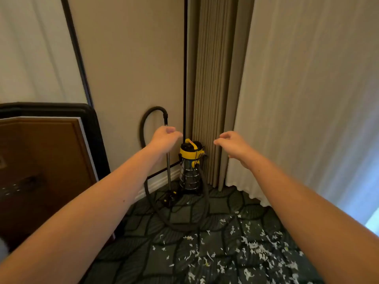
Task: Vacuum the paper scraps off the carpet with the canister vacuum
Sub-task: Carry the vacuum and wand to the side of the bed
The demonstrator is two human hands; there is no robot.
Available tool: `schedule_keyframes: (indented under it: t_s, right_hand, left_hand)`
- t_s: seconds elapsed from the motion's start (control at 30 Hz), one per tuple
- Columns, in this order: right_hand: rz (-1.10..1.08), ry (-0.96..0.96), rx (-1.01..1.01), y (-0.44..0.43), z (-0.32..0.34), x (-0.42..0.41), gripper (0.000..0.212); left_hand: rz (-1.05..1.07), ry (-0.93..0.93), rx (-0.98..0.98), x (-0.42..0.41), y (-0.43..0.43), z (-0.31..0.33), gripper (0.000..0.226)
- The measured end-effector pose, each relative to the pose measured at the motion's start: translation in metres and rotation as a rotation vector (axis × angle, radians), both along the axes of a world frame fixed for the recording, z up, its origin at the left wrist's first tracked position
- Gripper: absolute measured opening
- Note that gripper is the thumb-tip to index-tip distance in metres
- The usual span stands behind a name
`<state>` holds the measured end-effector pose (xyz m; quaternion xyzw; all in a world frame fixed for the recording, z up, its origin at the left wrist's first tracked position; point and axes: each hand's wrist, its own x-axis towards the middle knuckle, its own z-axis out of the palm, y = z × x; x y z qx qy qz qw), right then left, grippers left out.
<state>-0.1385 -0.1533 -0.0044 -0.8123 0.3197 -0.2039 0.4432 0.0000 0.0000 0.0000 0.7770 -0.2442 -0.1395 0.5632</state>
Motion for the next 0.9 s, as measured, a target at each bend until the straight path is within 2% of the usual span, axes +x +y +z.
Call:
schedule_keyframes:
  t_s: [0.27, 0.6, 0.77, 0.9]
  right_hand:
    - [0.023, 0.052, 0.018, -0.061, -0.028, 0.095, 0.047]
    - [-0.028, 0.055, 0.034, -0.164, -0.047, 0.27, 0.049]
    - [-0.057, 0.108, 0.065, -0.219, -0.076, 0.344, 0.046]
    - [-0.044, 0.15, 0.081, -0.271, -0.09, 0.408, 0.048]
  left_hand:
    - [-0.013, 0.035, 0.006, 0.088, -0.062, -0.03, 0.045]
    - [-0.083, 0.068, 0.093, 0.268, -0.175, -0.055, 0.047]
    - [-0.077, 0.171, 0.155, 0.348, -0.231, -0.089, 0.045]
    - [-0.082, 0.185, 0.186, 0.411, -0.283, -0.11, 0.045]
